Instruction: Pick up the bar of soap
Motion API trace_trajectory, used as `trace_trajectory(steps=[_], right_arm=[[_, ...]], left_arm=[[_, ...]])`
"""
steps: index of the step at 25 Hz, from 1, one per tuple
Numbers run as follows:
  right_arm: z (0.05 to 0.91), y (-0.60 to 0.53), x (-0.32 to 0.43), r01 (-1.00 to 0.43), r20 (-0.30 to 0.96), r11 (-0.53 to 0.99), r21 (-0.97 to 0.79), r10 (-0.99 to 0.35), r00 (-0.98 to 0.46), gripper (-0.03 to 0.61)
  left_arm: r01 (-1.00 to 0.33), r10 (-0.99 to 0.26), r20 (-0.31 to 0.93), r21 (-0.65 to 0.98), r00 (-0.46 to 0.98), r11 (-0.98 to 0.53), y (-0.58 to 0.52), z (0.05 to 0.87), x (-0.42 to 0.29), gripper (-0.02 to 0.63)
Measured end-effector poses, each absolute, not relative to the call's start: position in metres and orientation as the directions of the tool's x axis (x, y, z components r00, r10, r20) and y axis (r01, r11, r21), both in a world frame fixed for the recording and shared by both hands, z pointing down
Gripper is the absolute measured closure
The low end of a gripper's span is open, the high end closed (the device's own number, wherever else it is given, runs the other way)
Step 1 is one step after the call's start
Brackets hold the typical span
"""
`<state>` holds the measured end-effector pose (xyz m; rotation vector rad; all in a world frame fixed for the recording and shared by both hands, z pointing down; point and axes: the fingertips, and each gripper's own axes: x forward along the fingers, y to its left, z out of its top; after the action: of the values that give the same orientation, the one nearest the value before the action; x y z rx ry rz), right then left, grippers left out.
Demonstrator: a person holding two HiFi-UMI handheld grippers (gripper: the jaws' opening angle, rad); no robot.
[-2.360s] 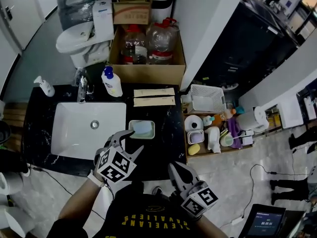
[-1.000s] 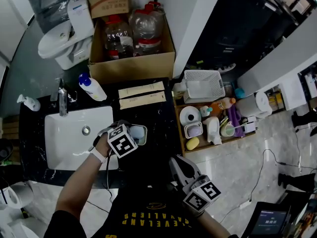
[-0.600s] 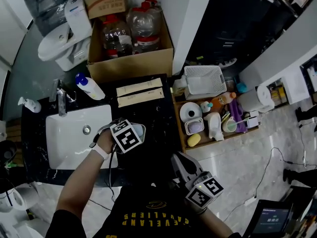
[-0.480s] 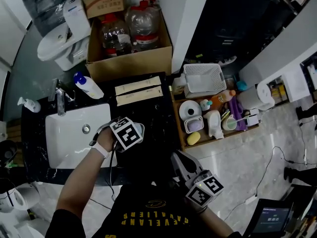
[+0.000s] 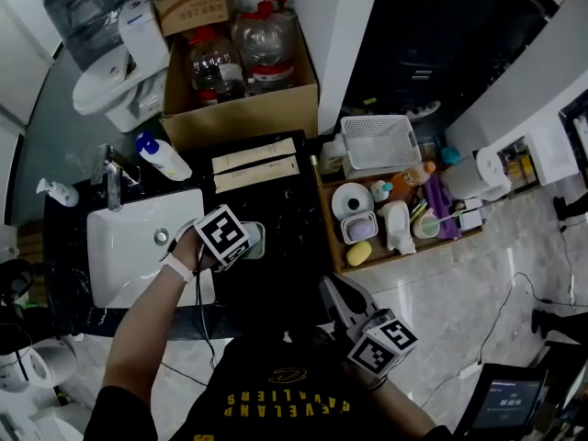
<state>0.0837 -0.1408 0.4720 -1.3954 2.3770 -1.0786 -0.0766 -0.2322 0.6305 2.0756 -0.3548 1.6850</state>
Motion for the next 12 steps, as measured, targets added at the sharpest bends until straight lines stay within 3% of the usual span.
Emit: trace_trajectory(steps=[6, 12], right_arm=[[0.475, -0.140, 0.087, -0.676, 0.202, 0.289, -0.678, -0.810, -0.550, 0.558], [0.476, -0.141, 0.085, -0.672, 0.213, 0.288, -0.683, -0.801, -0.560, 0.558]], left_arm=[[-0.489, 0.032, 0.953, 0.183, 0.301, -0.853, -0.227, 0.622, -0.078, 0.344], [-0.557, -0.046, 0.884, 0.251, 0.464, -0.792, -0.235, 0.597, -0.080, 0.344]])
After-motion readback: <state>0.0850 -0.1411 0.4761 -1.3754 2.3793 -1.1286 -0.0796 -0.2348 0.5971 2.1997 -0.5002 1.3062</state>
